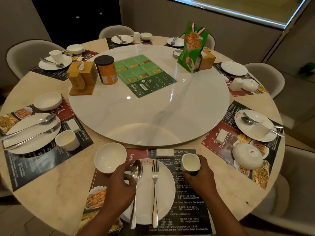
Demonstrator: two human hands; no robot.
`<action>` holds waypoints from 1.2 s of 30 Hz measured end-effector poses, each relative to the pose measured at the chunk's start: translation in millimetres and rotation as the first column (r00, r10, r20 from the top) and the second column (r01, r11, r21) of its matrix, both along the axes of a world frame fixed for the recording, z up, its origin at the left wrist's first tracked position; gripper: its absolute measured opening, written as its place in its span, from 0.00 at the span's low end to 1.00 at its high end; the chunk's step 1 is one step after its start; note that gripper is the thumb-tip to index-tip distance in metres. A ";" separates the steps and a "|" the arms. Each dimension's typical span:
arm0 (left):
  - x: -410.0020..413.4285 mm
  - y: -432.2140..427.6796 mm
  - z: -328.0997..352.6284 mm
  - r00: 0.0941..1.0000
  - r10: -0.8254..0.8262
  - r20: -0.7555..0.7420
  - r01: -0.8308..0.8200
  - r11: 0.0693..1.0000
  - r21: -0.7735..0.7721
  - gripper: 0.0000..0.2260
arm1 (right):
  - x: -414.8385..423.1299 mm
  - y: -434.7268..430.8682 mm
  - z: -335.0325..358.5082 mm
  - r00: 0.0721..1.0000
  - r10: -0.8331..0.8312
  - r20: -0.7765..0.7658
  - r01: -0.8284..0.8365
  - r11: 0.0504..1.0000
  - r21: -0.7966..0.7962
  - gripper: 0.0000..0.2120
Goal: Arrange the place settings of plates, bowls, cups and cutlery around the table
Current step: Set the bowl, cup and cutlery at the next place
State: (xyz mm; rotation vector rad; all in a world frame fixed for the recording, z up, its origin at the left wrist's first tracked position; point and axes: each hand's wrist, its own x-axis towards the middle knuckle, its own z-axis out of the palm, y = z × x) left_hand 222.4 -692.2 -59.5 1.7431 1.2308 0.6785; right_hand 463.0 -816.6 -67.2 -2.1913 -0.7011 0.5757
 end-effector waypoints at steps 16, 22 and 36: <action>-40.4 -6.7 0.8 0.955 0.209 -0.210 -0.204 0.978 0.047 0.22 | -5.7 11.1 -0.9 0.993 -0.119 -0.020 0.118 0.992 -0.050 0.45; -41.6 -9.2 -9.7 0.911 0.128 -0.393 -0.170 0.983 -0.074 0.06 | -58.7 -10.6 4.9 0.991 -0.105 -0.082 0.091 0.983 -0.162 0.07; -28.9 -12.2 -11.6 0.918 0.065 -0.390 -0.141 0.975 -0.170 0.08 | -64.8 -9.6 -9.4 0.990 -0.090 -0.106 0.075 0.987 -0.145 0.09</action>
